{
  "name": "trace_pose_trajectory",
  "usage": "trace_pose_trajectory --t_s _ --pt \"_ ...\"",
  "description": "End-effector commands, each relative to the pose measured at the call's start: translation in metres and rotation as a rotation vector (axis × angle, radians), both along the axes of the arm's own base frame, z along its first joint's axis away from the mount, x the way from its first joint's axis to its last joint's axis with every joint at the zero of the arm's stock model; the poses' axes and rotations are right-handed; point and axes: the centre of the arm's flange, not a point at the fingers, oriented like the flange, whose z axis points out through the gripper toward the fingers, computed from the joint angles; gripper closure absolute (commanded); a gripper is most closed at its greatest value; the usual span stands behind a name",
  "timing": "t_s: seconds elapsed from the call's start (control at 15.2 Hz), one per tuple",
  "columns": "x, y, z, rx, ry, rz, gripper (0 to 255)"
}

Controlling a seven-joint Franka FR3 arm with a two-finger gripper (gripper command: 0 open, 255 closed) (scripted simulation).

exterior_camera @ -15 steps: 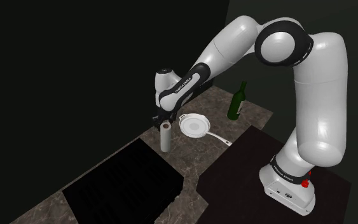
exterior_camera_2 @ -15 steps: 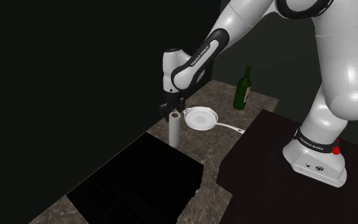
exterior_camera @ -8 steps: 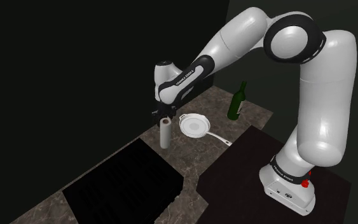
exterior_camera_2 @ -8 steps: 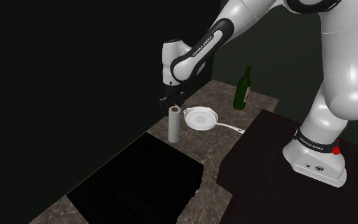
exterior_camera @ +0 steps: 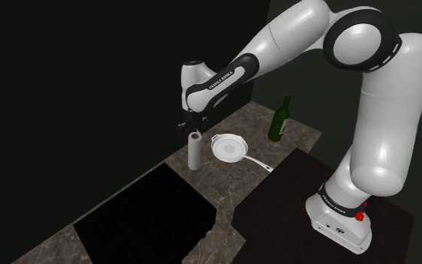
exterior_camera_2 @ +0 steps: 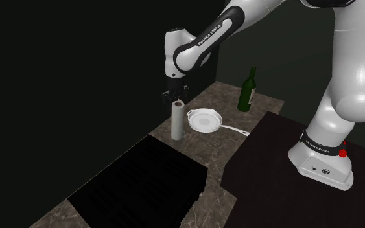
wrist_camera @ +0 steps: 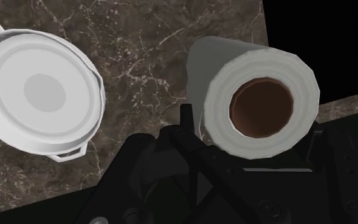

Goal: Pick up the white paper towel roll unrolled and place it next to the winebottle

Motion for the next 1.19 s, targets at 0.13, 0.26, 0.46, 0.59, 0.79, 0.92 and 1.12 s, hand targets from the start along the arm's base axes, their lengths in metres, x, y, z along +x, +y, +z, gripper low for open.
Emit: trace_pose_trajectory --t_s 0.13,0.26,0.46,0.59,0.79,0.92,1.12 --pt "-0.001 0.0 0.022 0.0 0.001 0.0 255" --pt "-0.001 0.0 0.032 0.0 0.001 0.0 255" --pt "-0.001 0.0 0.048 0.0 0.001 0.0 255" --pt "-0.001 0.0 0.059 0.0 0.001 0.0 255" --pt "-0.001 0.0 0.074 0.0 0.001 0.0 255" --pt "-0.001 0.0 0.085 0.0 0.001 0.0 255" --pt "-0.001 0.0 0.101 0.0 0.001 0.0 255"
